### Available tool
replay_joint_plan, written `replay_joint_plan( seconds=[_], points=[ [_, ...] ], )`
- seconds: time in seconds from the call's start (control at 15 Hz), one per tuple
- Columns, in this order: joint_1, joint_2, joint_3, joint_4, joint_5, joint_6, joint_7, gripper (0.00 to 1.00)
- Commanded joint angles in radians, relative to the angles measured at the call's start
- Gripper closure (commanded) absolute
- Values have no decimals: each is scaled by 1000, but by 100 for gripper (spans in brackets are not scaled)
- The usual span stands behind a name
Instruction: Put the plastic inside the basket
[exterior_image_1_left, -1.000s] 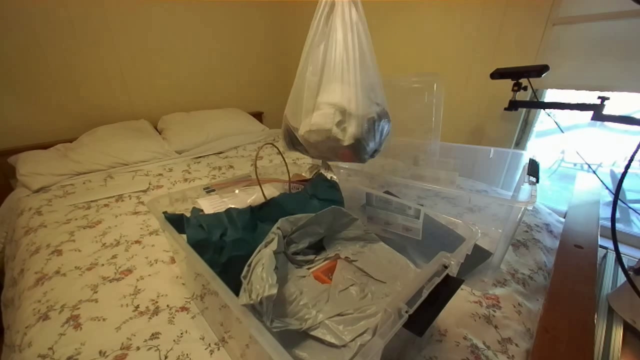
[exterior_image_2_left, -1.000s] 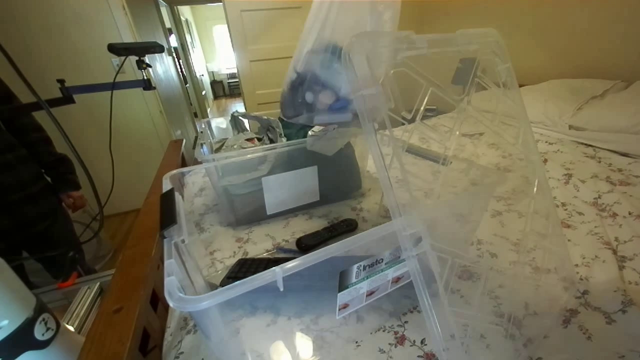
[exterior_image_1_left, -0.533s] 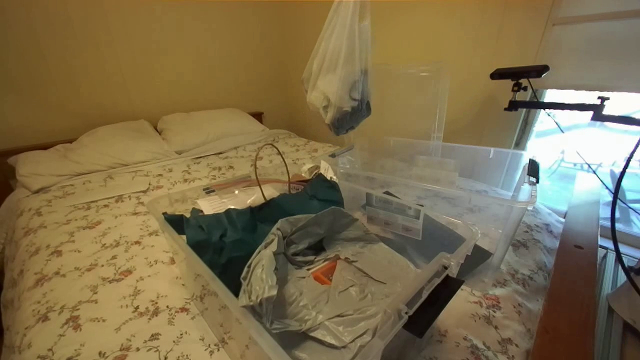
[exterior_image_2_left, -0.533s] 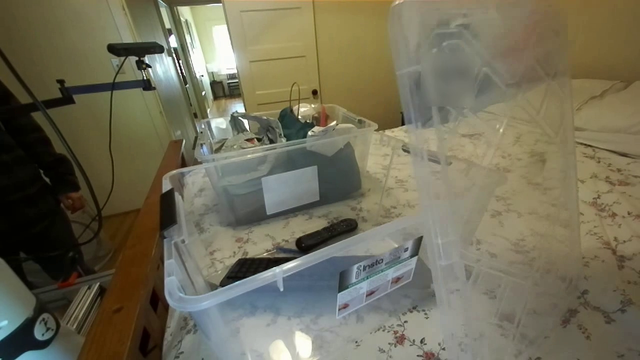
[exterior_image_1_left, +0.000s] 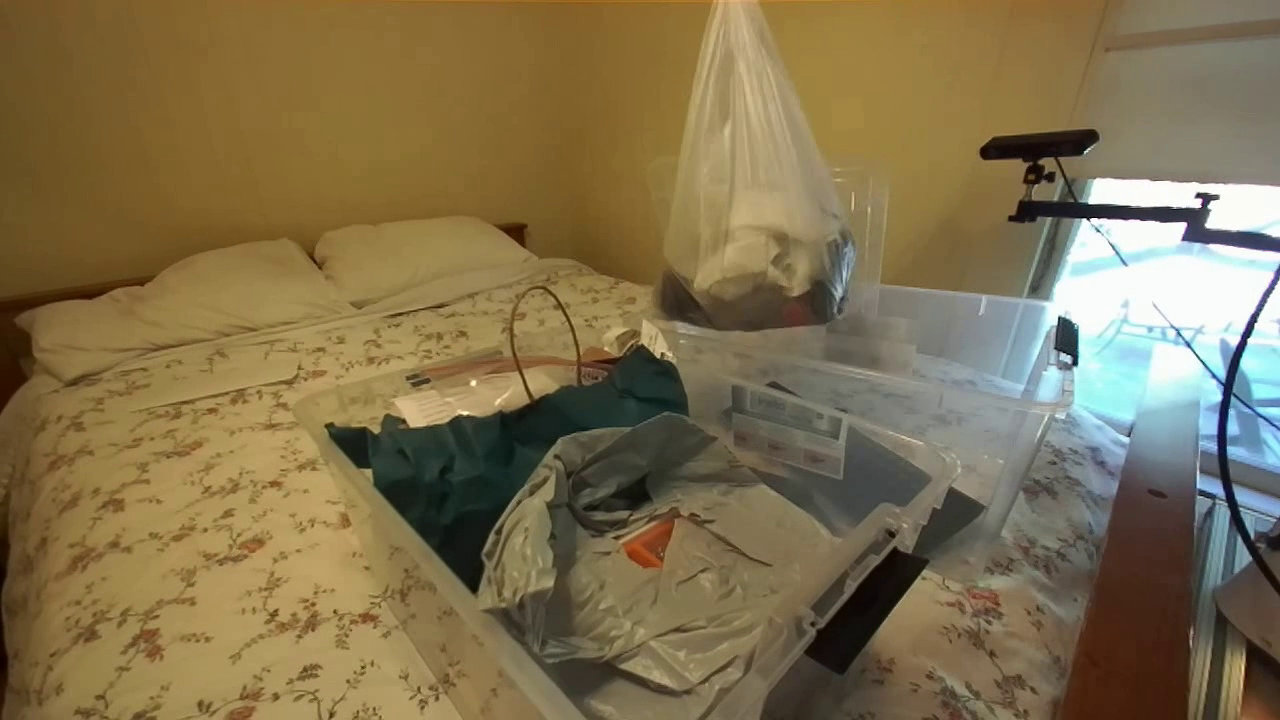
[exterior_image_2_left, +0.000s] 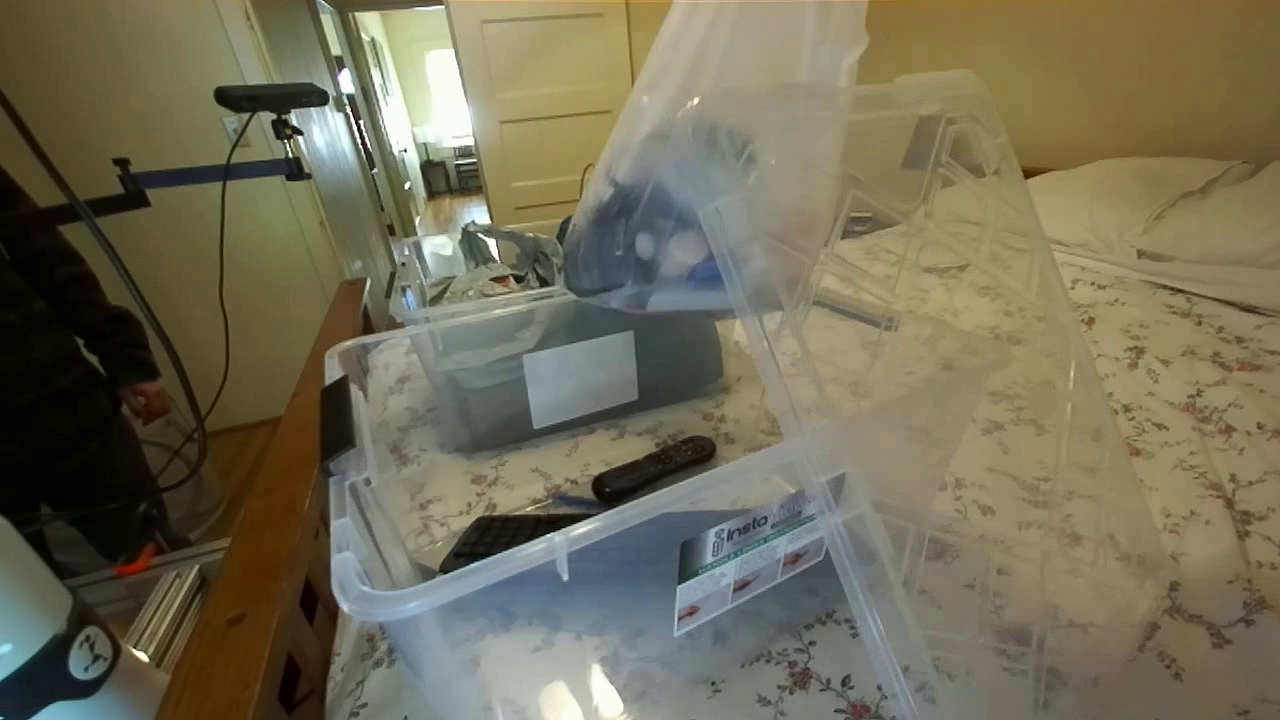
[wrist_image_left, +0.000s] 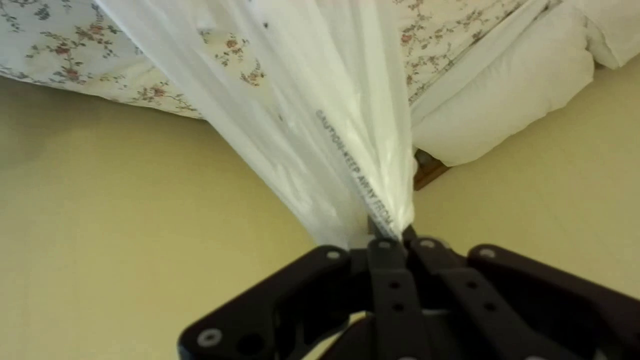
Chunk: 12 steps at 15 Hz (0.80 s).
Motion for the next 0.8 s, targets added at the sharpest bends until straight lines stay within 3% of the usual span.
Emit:
replay_joint_plan(
  seconds=[0.0,0.2,0.73],
  points=[
    [-27,-34,2,-128,9,35,-87,100],
    [-45,-68,5,-257,27,71,-144,100],
    [-69,-139,9,-454,31,97,-247,100]
  ],
)
